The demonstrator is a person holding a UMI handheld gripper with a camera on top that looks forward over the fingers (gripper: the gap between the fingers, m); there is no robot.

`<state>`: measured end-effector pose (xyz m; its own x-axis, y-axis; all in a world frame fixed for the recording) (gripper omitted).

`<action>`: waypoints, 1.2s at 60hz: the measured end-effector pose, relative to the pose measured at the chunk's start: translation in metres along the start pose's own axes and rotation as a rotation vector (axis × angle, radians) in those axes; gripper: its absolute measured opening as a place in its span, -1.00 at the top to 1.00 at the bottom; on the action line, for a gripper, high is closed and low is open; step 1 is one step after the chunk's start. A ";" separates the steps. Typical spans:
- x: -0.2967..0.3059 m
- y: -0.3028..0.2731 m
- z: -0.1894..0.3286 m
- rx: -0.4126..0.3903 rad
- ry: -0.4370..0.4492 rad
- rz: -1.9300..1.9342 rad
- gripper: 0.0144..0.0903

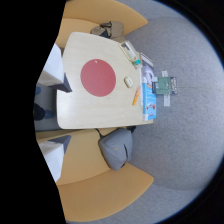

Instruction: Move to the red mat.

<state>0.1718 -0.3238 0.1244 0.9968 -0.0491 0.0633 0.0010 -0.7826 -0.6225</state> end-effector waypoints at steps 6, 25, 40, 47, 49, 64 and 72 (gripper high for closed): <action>-0.002 -0.001 0.000 0.005 0.007 0.001 -0.93; -0.060 0.010 0.002 0.016 -0.042 -0.020 -0.92; -0.121 0.014 0.020 0.012 -0.102 -0.036 -0.92; -0.131 0.006 0.040 0.017 -0.088 -0.041 -0.91; -0.133 0.004 0.046 0.020 -0.083 -0.040 -0.92; -0.138 -0.015 0.106 0.014 -0.033 -0.037 -0.91; -0.139 -0.026 0.135 0.011 -0.012 -0.033 -0.91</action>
<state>0.0436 -0.2126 0.0268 0.9971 -0.0162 0.0747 0.0345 -0.7767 -0.6290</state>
